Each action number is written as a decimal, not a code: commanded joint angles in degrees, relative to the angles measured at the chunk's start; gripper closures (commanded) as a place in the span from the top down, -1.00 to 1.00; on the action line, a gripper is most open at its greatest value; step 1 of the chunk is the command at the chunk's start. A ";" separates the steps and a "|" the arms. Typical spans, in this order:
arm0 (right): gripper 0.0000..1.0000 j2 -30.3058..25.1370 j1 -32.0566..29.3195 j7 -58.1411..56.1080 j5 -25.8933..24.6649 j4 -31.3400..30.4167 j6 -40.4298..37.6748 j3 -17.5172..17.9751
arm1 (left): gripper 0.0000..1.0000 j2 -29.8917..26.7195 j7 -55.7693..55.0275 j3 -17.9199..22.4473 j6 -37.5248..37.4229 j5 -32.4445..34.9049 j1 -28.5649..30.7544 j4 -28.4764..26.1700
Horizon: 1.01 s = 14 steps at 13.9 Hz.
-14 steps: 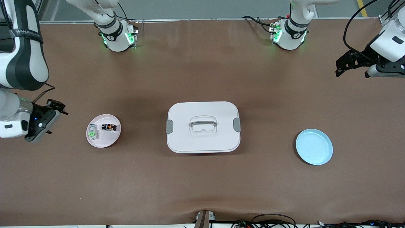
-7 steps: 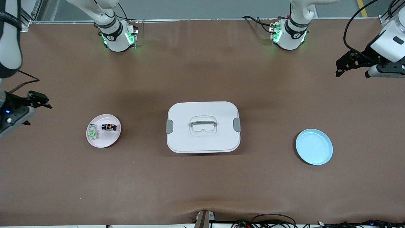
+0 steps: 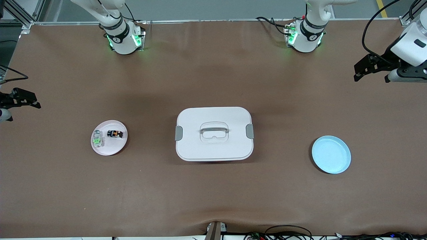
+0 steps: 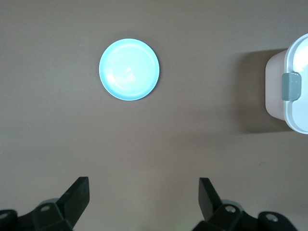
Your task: Transfer orange switch to right arm and place
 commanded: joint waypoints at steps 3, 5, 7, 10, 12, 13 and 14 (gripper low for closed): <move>1.00 -1.73 -0.43 4.87 2.66 1.22 -2.34 0.53 | 1.00 0.19 -0.67 0.12 -1.24 -0.22 -0.26 1.27; 1.00 -2.09 0.96 13.55 2.67 1.22 -3.39 0.70 | 1.00 0.27 -0.67 0.12 -1.24 -0.22 -0.26 1.36; 1.00 -3.14 2.11 22.69 2.67 1.22 -3.31 0.70 | 1.00 0.36 -0.67 0.12 -1.06 -0.22 -0.26 1.36; 1.00 -4.02 2.56 27.31 3.45 1.83 -3.22 0.79 | 1.00 0.45 -0.67 0.12 -0.80 -0.22 -0.26 1.36; 1.00 -3.76 2.30 27.04 4.68 3.06 -3.31 0.53 | 1.00 0.45 -0.58 0.12 -0.71 -0.22 -0.26 1.27; 1.00 -3.67 2.03 27.04 5.99 3.07 -3.31 0.27 | 1.00 0.45 -0.66 0.12 -0.80 -0.22 -0.26 1.27; 1.00 -3.67 1.94 27.13 7.23 3.24 -3.40 0.09 | 1.00 0.45 -0.58 0.12 -0.71 -0.14 -0.26 1.27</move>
